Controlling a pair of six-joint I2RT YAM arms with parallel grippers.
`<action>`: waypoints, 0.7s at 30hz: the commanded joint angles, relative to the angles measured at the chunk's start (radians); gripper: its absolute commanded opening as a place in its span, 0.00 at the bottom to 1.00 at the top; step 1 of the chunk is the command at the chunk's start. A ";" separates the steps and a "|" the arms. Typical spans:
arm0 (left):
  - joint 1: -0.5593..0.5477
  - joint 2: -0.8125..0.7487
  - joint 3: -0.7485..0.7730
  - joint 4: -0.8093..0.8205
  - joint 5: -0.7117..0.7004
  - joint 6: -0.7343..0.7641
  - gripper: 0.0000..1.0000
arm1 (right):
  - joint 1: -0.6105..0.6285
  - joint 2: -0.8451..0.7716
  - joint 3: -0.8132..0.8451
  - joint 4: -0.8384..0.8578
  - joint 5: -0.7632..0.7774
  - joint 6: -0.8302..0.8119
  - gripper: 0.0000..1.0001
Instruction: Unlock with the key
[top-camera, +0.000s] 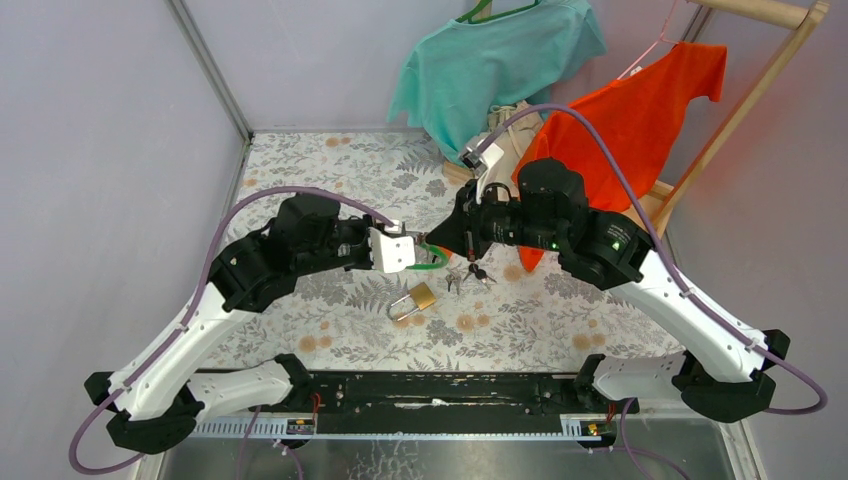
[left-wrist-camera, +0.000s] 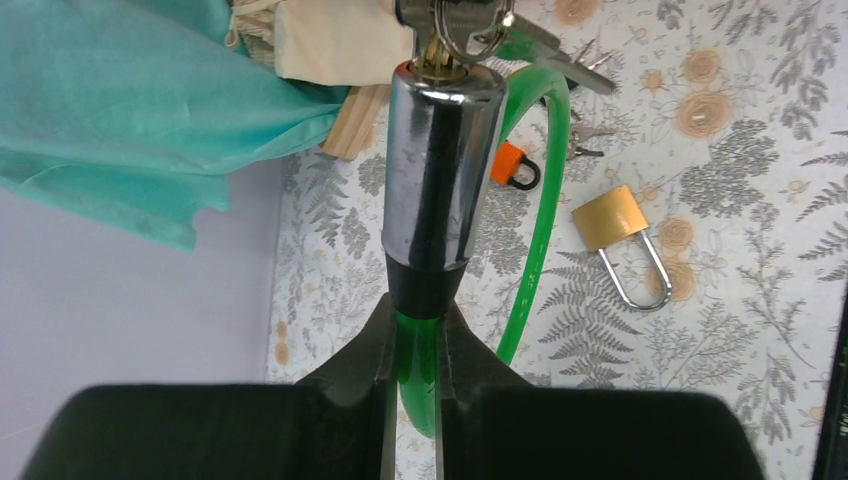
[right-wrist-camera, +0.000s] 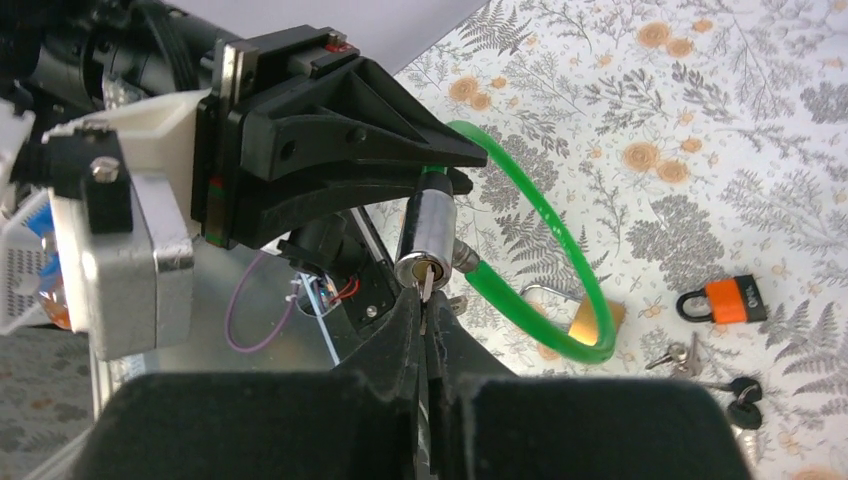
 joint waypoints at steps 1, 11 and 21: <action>-0.024 -0.042 -0.027 0.256 -0.057 0.060 0.00 | 0.001 0.020 0.029 0.025 0.064 0.123 0.00; -0.081 -0.199 -0.294 0.665 -0.120 0.360 0.00 | -0.055 -0.034 -0.103 0.144 0.066 0.542 0.00; -0.106 -0.306 -0.509 0.957 -0.042 0.639 0.00 | -0.159 -0.108 -0.269 0.316 -0.136 0.908 0.00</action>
